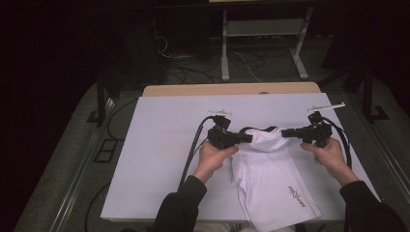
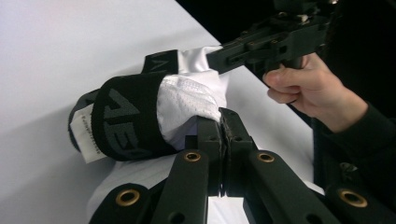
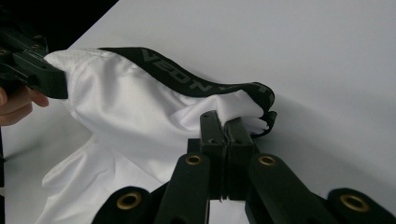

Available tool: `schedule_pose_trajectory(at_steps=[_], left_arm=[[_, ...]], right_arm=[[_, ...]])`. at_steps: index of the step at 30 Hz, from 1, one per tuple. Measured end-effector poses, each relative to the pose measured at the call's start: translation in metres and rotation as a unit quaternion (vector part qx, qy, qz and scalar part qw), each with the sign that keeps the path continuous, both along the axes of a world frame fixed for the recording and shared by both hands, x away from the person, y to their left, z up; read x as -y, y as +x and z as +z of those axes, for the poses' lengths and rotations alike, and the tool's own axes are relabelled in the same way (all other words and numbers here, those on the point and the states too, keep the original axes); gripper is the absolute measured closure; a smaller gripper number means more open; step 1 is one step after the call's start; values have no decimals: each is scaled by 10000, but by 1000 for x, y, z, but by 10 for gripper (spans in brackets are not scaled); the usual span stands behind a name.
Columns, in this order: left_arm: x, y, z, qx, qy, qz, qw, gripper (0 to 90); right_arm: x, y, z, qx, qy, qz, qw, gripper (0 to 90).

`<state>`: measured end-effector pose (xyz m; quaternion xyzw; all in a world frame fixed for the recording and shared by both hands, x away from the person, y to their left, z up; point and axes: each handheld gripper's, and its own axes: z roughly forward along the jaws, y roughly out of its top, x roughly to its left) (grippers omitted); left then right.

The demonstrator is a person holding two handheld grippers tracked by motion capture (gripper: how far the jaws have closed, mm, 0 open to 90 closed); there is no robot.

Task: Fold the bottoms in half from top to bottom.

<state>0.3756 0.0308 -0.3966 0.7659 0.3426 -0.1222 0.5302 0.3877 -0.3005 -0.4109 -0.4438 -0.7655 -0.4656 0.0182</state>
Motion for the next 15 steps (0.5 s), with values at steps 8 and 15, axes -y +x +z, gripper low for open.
schedule_pose_trajectory(at_steps=[8,15], left_arm=[[6,-14,2,-110,-271,-198,9994,876],[8,-27,4,-111,-338,-345,9988,876]], right_arm=[[5,-15,0,-43,22,45,10000,874],[8,-26,0,-42,47,85,9999,874]])
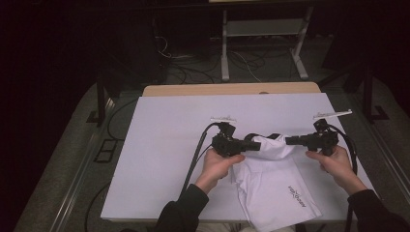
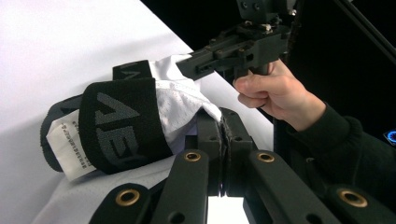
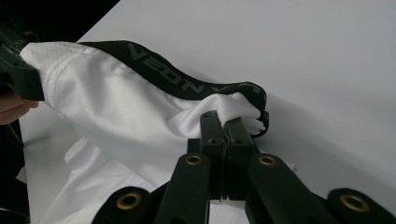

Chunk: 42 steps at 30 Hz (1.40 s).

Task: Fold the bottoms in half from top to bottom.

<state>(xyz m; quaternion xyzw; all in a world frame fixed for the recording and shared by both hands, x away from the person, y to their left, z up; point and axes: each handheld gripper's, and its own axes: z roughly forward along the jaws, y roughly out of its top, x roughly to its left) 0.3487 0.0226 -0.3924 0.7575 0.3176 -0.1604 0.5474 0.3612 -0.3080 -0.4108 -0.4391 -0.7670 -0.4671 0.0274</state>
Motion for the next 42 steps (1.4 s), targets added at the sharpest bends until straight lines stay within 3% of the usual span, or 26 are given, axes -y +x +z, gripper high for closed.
schedule_pose_trajectory(at_steps=[10,18,28,42], left_arm=[[2,-16,-9,-163,-159,-182,9996,876],[0,-27,-25,-321,-318,-179,9988,876],[-3,-36,-50,-713,-439,-132,9964,876],[2,-46,-61,-735,-80,-327,9967,876]], right_arm=[[0,-13,-2,-25,-28,86,10000,874],[1,-21,-5,-71,-75,145,9998,874],[-2,-26,-11,-175,-251,226,9993,874],[-3,-34,-18,-365,-381,318,9981,868]])
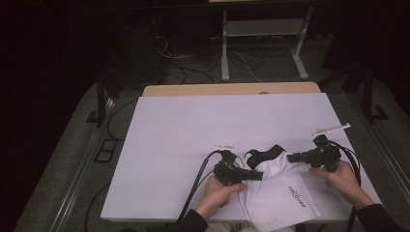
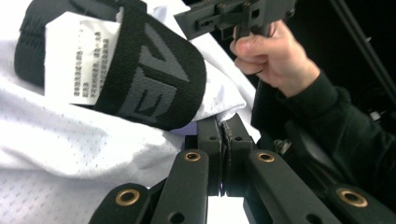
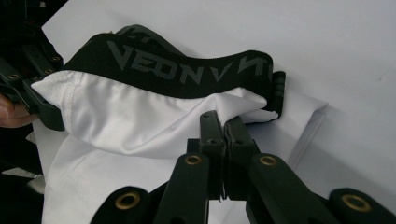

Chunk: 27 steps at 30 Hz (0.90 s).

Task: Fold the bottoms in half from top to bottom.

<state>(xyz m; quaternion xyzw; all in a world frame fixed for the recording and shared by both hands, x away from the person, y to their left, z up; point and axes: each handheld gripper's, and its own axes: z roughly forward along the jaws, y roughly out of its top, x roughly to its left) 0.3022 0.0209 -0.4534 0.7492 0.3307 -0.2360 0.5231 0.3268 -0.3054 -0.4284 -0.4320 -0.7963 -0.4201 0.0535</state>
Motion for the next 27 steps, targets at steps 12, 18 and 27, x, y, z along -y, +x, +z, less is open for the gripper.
schedule_pose_trajectory(at_steps=[12,18,27], left_arm=[[3,-6,-2,264,502,-141,9983,876],[4,-7,-1,370,676,-202,9968,876],[5,-8,-2,414,801,-299,9955,876]], right_arm=[[-1,-6,-4,-206,-61,90,9997,806],[-2,-7,-2,-171,-72,121,9998,627],[-1,1,6,-84,-28,103,9999,422]])
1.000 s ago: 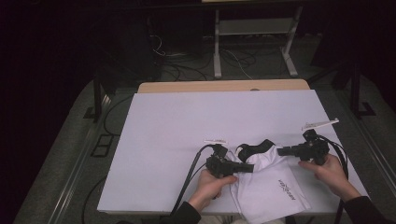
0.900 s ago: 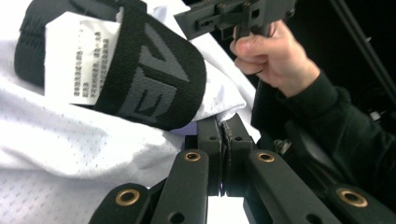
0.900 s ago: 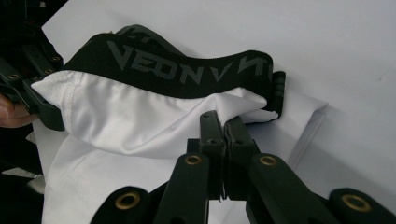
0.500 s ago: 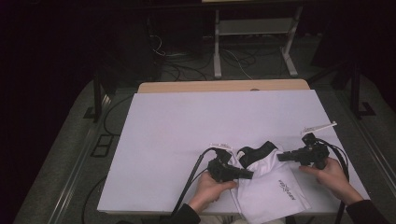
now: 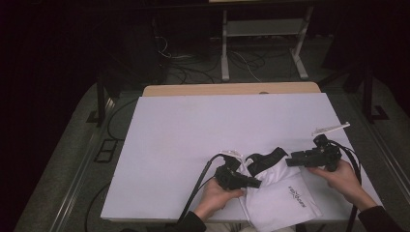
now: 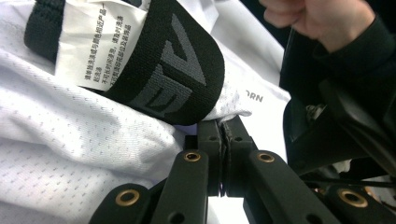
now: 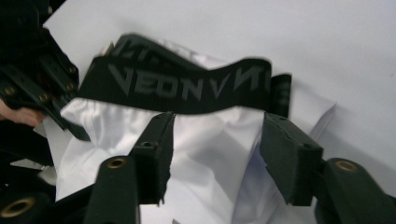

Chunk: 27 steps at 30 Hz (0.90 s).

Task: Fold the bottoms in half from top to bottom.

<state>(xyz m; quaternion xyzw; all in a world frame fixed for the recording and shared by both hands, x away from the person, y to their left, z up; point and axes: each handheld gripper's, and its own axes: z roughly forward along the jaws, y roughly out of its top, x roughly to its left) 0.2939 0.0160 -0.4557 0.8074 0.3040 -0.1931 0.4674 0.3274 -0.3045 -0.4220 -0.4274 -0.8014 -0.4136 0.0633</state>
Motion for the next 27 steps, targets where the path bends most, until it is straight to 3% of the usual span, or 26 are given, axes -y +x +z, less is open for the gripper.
schedule_pose_trajectory(at_steps=[7,14,20,23,27], left_arm=[[1,1,-1,-1,15,-21,10000,875],[2,1,-2,19,44,-31,10000,874],[2,1,-2,47,68,-44,10000,874],[2,1,-2,58,71,-49,9999,873],[3,1,-2,71,91,-49,9999,872]], right_arm=[[-3,22,4,-6,0,-186,9998,403],[-17,45,-7,-247,-278,-118,9992,375],[-22,58,-17,-456,-313,-84,9984,371],[-24,60,-21,-568,-213,-26,9982,437],[-26,57,-17,-389,-246,65,9989,619]])
